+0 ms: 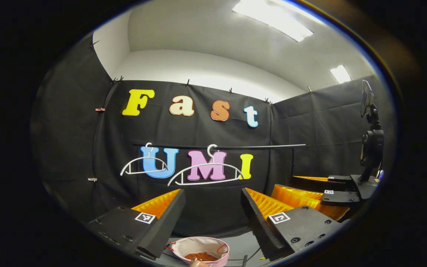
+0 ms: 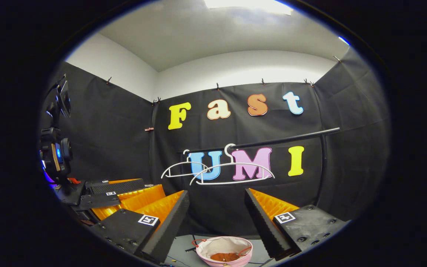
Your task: Grasp the clothes on the hanger with both hands and then place them into the laundry hamper below.
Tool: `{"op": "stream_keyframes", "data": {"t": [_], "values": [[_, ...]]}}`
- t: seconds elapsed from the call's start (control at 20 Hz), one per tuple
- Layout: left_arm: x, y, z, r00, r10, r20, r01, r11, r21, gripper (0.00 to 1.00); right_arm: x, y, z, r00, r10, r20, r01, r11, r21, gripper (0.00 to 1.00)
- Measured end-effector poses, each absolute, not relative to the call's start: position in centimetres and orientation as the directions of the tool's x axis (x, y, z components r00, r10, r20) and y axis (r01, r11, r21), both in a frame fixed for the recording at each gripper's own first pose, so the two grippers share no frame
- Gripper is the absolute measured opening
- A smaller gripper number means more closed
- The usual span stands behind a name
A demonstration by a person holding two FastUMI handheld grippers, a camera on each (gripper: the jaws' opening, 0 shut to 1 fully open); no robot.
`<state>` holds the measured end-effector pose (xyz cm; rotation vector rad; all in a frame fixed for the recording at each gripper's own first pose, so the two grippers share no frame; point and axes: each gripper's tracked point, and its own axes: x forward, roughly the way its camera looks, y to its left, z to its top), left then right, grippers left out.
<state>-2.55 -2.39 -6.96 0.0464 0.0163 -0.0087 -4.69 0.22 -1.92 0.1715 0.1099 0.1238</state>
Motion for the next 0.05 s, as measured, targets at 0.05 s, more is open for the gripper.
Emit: {"op": "stream_keyframes", "data": {"t": [0.05], "values": [[-2.56, -2.53, -6.97, 1.000, -0.008, -0.015, 0.009, 0.999, 0.048, 0.95, -4.65, 0.12, -2.00, 0.986, 0.132, -0.098, -0.114, 0.978, 0.178, 0.98]]}}
